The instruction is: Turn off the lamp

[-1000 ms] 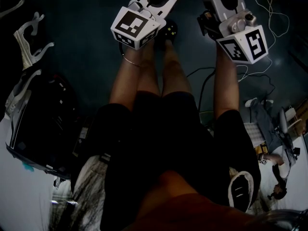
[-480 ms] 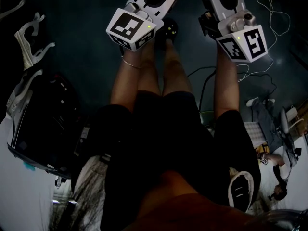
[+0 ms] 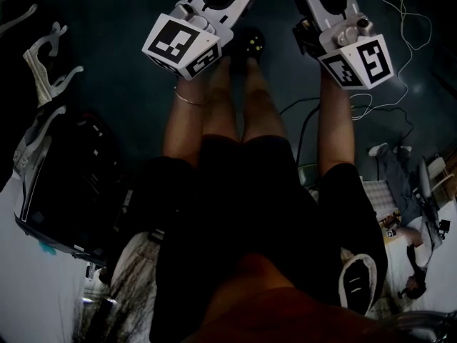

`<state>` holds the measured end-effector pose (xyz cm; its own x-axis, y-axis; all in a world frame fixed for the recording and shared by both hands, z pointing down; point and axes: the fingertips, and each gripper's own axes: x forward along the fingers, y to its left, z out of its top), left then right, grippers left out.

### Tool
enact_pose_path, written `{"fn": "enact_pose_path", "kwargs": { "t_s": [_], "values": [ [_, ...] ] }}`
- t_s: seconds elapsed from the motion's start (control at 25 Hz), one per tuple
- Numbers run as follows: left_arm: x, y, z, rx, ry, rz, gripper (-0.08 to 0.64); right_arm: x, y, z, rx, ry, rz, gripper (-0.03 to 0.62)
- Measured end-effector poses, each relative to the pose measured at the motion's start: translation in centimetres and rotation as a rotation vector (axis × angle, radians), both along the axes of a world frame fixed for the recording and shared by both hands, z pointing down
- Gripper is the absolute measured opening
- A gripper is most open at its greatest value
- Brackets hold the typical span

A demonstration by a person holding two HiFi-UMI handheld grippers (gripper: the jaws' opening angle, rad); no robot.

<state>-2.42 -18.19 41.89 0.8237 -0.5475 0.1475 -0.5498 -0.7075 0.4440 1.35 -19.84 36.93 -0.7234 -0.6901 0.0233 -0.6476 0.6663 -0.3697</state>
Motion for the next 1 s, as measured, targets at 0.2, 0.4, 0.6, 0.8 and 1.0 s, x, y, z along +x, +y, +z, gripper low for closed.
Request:
{"fn": "enact_pose_path", "kwargs": {
  "t_s": [0.2,0.4,0.6,0.8,1.0],
  "values": [
    [0.0,-0.3,-1.3,0.027,-0.016,0.014,0.009,0.2,0.5,0.5,-0.004,0.002,-0.002,0.032],
    [-0.2,-0.8,-2.4,0.043,-0.035,0.024,0.009,-0.2,1.1,1.3,-0.015,0.004,-0.025,0.037],
    [-0.5,-1.6,-3.5,0.059,-0.039,0.034,0.009,-0.8,1.7,2.7,-0.033,0.036,-0.063,0.051],
    [-0.4,-1.0,-4.4,0.068,-0.039,0.049,0.009,-2.0,2.8,3.7,0.005,0.117,-0.137,0.089],
    [0.0,-0.6,-5.1,0.071,-0.031,0.062,0.009,-2.7,3.2,4.5,0.054,0.223,-0.201,0.132]
  ]
}}
